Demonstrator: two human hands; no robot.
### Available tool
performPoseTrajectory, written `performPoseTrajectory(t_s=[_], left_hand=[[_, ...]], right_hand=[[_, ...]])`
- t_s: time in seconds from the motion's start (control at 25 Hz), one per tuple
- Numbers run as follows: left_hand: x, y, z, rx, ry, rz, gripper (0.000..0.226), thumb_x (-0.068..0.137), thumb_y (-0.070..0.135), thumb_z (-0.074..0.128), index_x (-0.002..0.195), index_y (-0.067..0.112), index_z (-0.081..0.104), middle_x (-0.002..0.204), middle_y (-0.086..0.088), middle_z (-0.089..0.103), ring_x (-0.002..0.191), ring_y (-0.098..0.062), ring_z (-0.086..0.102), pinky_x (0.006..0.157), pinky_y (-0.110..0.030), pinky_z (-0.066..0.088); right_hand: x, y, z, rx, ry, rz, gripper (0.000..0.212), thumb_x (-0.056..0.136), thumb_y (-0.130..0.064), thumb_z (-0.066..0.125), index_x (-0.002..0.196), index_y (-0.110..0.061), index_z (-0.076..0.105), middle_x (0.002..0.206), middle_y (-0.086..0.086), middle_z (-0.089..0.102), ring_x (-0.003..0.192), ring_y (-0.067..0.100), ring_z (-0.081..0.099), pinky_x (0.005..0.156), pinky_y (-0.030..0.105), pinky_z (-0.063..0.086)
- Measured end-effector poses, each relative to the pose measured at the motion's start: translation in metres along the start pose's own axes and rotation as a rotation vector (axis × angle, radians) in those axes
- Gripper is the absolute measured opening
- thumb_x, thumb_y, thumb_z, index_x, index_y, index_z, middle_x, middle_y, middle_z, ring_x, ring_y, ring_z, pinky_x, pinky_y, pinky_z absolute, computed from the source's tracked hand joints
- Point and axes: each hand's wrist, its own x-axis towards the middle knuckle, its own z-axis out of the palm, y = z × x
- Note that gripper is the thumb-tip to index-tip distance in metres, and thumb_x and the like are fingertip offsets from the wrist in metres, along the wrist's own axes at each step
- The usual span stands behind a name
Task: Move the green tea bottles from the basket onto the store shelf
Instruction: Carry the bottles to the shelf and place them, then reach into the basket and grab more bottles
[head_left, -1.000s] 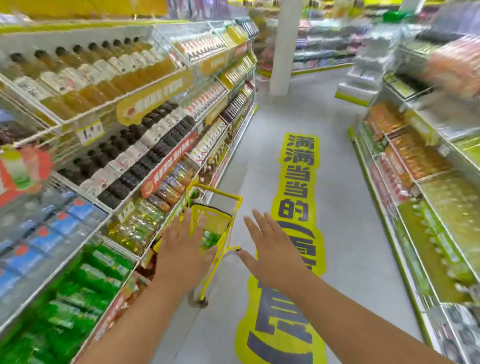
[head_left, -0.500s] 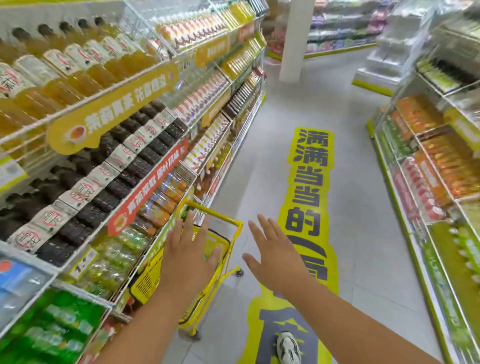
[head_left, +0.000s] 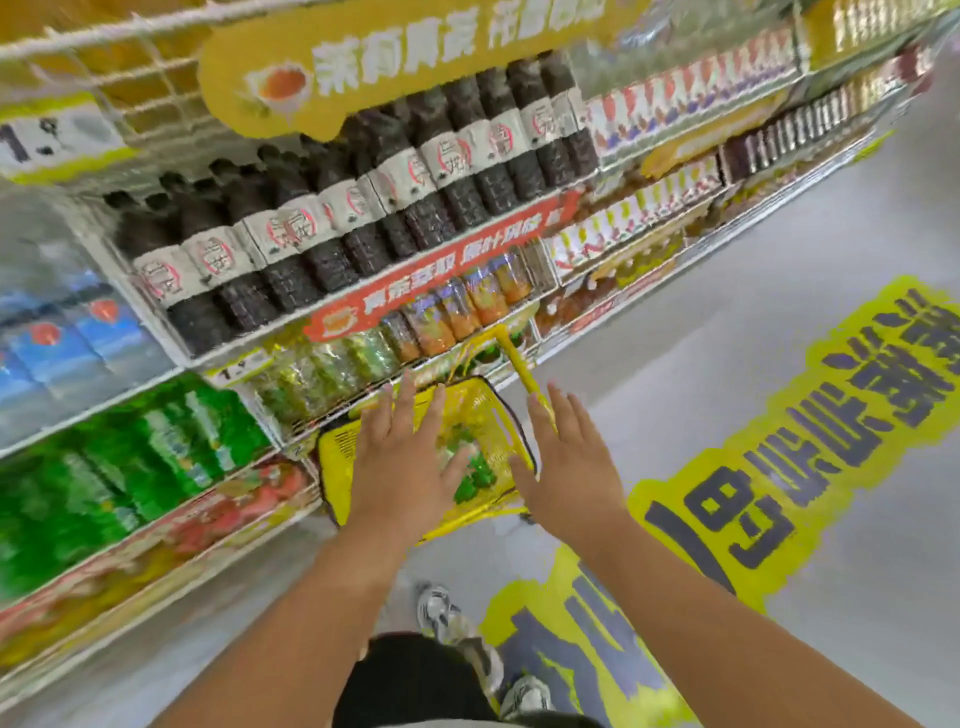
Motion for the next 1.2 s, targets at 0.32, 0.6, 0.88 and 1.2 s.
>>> performPoseTrajectory(t_s=[0.32, 0.6, 0.88, 1.2], left_hand=[[0.09, -0.042, 0.089, 0.12, 0.04, -0.091, 0.076, 0.097, 0.058, 0.048, 0.161, 0.024, 0.025, 0.171, -0.012, 0.009, 0.156, -0.037, 0.011, 0.124, -0.053, 0.016], [0.119, -0.068, 0.248, 0.16, -0.114, -0.24, 0.078, 0.098, 0.056, 0.045, 0.163, 0.024, 0.015, 0.171, -0.013, -0.002, 0.156, -0.038, 0.002, 0.125, -0.054, 0.009], [0.12, -0.081, 0.393, 0.089, -0.22, -0.437, 0.08, 0.098, 0.054, 0.048, 0.164, 0.028, 0.01, 0.171, -0.01, -0.002, 0.157, -0.034, 0.0, 0.126, -0.051, 0.007], [0.12, -0.092, 0.483, 0.038, -0.362, -0.59, 0.083, 0.098, 0.058, 0.045, 0.163, 0.028, 0.004, 0.171, -0.008, -0.006, 0.157, -0.031, -0.002, 0.126, -0.047, 0.01]], right_hand=[[0.129, 0.041, 0.078, -0.02, -0.056, -0.12, 0.079, 0.099, -0.046, 0.053, 0.162, -0.01, 0.023, 0.171, 0.014, 0.01, 0.158, 0.034, 0.008, 0.126, 0.049, 0.019], [0.21, 0.089, 0.229, -0.065, -0.276, -0.289, 0.077, 0.103, -0.045, 0.044, 0.164, -0.014, 0.009, 0.172, 0.013, -0.001, 0.158, 0.034, 0.0, 0.127, 0.047, 0.008], [0.252, 0.115, 0.373, -0.104, -0.443, -0.37, 0.078, 0.104, -0.044, 0.041, 0.164, -0.015, 0.001, 0.172, 0.013, -0.006, 0.158, 0.033, -0.005, 0.127, 0.047, 0.009], [0.261, 0.125, 0.467, 0.064, -0.568, -0.095, 0.074, 0.102, -0.033, 0.05, 0.162, -0.012, 0.012, 0.163, 0.018, 0.021, 0.145, 0.038, 0.031, 0.113, 0.046, 0.036]])
